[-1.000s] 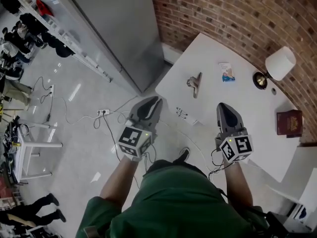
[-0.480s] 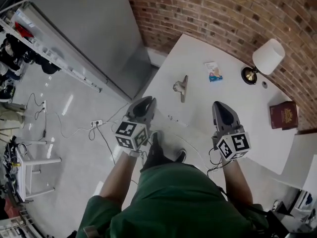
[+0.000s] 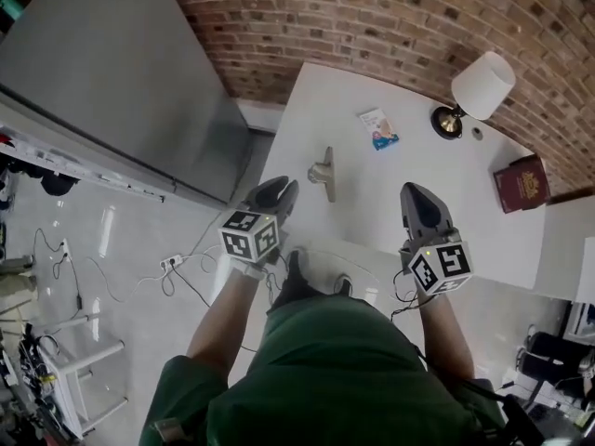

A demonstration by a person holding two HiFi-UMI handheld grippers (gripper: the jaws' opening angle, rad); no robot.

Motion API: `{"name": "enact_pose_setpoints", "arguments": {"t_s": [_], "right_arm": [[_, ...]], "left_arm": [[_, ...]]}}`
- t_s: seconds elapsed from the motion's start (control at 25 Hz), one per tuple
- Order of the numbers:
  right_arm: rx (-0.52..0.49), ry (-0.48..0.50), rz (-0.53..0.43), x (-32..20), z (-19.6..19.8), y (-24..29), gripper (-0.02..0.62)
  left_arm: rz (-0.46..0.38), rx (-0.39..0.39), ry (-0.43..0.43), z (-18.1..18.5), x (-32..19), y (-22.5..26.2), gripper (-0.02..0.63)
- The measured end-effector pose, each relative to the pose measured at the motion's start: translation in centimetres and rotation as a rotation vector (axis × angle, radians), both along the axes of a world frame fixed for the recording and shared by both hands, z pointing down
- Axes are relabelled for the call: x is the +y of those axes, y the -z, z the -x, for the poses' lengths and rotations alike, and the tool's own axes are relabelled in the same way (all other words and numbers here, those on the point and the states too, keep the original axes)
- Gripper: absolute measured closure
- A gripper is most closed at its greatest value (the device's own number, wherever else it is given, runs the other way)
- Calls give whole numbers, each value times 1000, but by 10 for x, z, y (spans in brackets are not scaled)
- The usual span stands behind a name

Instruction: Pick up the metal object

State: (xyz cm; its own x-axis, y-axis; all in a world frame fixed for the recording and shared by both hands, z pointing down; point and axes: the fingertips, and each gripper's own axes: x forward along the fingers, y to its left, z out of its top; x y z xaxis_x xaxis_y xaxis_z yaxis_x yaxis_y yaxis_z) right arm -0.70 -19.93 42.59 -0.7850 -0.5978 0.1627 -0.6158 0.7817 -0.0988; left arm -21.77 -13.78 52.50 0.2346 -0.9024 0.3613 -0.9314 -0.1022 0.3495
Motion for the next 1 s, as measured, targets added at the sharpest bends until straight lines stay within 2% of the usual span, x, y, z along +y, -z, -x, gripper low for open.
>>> {"name": "enact_pose_setpoints", "arguments": {"t_s": [0.36, 0.48, 0.64, 0.76, 1.0], "right_arm": [[85, -154, -11, -3, 15, -3, 594], [97, -220, 4, -4, 10, -5, 594], [112, -306, 30, 2, -3, -11, 594], [132, -362, 36, 8, -16, -11, 594], [131, -475, 45, 20, -48, -14, 594]], "left_arm": [[155, 110, -161, 16, -47, -70, 514], [260, 150, -251, 2, -52, -109, 510], [391, 132, -336, -11, -60, -153, 505], [450, 139, -340, -14, -71, -175, 499], [540, 279, -291, -20, -86, -205, 480]]}}
